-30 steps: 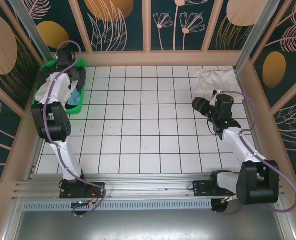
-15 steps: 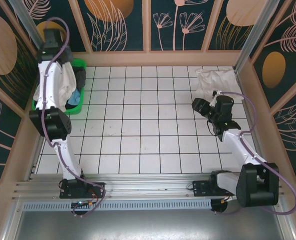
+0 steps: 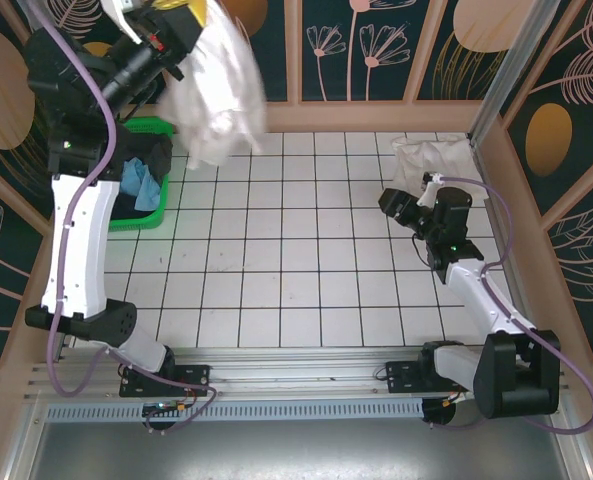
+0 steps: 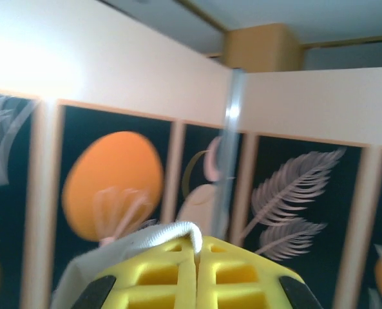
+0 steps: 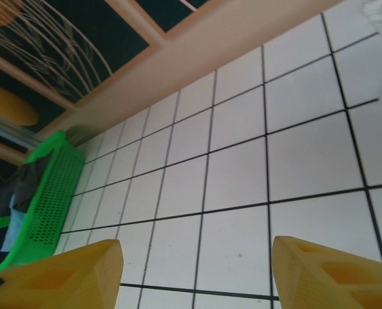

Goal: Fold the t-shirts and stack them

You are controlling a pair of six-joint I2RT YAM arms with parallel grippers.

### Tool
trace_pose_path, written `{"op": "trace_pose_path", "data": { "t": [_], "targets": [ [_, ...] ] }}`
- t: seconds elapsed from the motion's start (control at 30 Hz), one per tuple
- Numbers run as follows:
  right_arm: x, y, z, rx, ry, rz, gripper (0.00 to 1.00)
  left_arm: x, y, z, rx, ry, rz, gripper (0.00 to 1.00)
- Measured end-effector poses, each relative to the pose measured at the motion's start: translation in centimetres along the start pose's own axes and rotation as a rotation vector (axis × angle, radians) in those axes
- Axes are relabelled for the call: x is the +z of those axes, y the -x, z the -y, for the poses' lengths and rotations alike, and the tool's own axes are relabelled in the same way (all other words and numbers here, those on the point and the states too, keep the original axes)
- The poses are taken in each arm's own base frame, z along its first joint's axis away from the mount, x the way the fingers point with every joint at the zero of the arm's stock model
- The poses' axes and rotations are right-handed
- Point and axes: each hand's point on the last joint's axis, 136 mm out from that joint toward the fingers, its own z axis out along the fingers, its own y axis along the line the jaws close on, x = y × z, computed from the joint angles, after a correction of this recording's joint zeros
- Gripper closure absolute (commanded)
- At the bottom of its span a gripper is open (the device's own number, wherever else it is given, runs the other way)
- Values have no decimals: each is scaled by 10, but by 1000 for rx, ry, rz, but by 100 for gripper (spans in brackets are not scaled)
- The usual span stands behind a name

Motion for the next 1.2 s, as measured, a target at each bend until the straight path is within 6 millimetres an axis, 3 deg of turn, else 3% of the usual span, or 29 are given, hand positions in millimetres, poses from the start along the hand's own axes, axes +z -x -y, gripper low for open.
{"op": "trace_pose_path", "data": {
  "t": [0.07,0.17,0.23,0.3,0.4,0.5,0.57,0.67,0.77,0.83,0.97,1.03,1.1,1.2],
  "targets": [
    [-2,1,-8,-9,26,2,38,7,-11,-4,-34,-17,-7,100],
    [-3,0,-18,-22,54,2,38,16,-50,-39,-114,64,-62,99],
    [-2,-3,-23,-28,66,-5,38,17,-93,-74,-176,169,-118,61],
    [-1,-8,-28,-33,71,-16,38,11,-155,-119,-250,314,-200,27],
    [2,-16,-27,-35,48,-36,38,-13,-253,-184,-348,520,-339,9],
    [6,-31,-15,-26,-22,-80,38,-65,-359,-232,-448,706,-523,1],
    [8,-44,-6,-32,-74,-116,38,-105,-413,-242,-501,794,-639,1],
    [10,-65,1,-44,-132,-177,38,-152,-467,-230,-546,852,-775,1],
    [9,-87,6,-59,-165,-236,38,-173,-498,-195,-538,838,-883,1],
    [9,-98,14,-64,-197,-271,40,-170,-513,-159,-507,780,-944,2],
    [8,-111,31,-59,-265,-314,42,-129,-547,-59,-398,533,-1055,1],
    [7,-116,35,-56,-275,-327,43,-116,-567,-10,-364,407,-1102,8],
    [8,-122,44,-46,-296,-346,44,-111,-587,24,-350,326,-1128,8],
    [11,-129,66,-16,-353,-376,44,-110,-620,49,-342,271,-1182,12]
  ]
}}
